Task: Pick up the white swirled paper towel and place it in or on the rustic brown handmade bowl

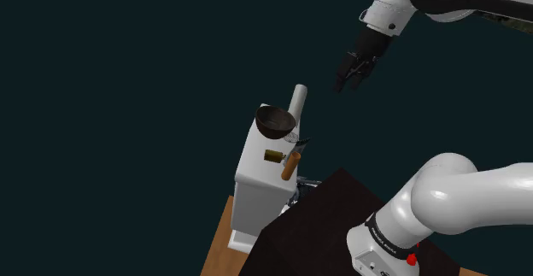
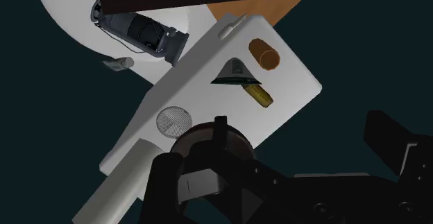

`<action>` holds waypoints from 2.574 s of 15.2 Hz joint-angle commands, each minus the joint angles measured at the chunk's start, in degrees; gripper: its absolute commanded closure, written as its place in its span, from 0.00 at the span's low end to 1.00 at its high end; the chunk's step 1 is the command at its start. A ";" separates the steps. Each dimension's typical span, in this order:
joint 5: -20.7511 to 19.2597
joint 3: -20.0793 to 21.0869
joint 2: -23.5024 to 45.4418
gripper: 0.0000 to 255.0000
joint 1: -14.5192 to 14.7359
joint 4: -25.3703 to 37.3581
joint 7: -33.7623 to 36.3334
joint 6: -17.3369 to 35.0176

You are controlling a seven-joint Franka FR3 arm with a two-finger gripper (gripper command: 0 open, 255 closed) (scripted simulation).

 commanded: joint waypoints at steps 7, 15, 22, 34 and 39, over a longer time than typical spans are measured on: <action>-3.24 4.42 5.54 0.00 -3.23 -6.40 8.12 15.72; -11.92 10.56 18.65 0.00 -10.35 -9.07 22.54 35.30; -28.56 16.16 33.29 0.00 -19.82 -5.33 42.13 47.05; -63.49 12.47 58.11 0.00 -23.87 12.24 79.36 46.90; -67.97 10.28 63.08 0.00 -23.67 16.10 83.72 47.05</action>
